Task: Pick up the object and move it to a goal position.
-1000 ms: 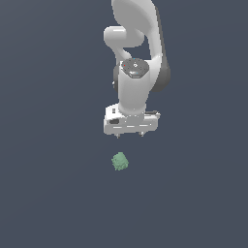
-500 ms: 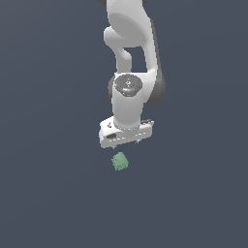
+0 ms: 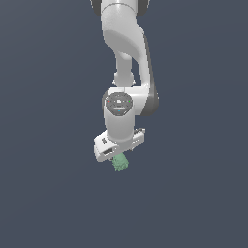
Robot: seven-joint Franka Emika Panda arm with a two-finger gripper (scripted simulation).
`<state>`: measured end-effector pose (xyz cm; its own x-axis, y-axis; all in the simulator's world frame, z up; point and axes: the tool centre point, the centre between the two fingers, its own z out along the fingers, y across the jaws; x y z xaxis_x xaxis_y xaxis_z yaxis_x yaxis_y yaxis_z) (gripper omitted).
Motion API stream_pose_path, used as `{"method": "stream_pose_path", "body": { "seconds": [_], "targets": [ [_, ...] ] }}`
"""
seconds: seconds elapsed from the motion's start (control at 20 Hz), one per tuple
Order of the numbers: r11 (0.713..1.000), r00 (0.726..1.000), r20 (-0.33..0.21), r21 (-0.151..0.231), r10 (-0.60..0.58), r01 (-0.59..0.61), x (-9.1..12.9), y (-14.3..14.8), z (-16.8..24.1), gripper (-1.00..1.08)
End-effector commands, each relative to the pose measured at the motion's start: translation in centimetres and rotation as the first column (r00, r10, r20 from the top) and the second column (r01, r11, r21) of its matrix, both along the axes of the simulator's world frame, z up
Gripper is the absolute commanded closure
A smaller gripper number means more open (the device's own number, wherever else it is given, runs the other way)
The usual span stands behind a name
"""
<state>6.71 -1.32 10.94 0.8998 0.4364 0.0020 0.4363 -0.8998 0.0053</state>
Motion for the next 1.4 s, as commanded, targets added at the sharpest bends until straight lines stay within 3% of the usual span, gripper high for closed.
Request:
{"method": "stream_pose_path", "body": {
  "seconds": [0.0, 0.6, 1.05, 1.35],
  "targets": [
    [1.000, 1.000, -0.002, 0.002, 0.031, -0.031, 0.4, -0.3, -0.5, -0.92],
    [0.998, 0.998, -0.004, 0.004, 0.064, -0.064, 0.8, -0.8, -1.6, -0.92],
    [0.998, 0.998, -0.004, 0.004, 0.068, -0.068, 0.7, -0.8, -5.8, -0.92],
    [0.998, 0.998, -0.004, 0.004, 0.068, -0.068, 0.9, -0.8, -6.3, -0.92]
  ]
}}
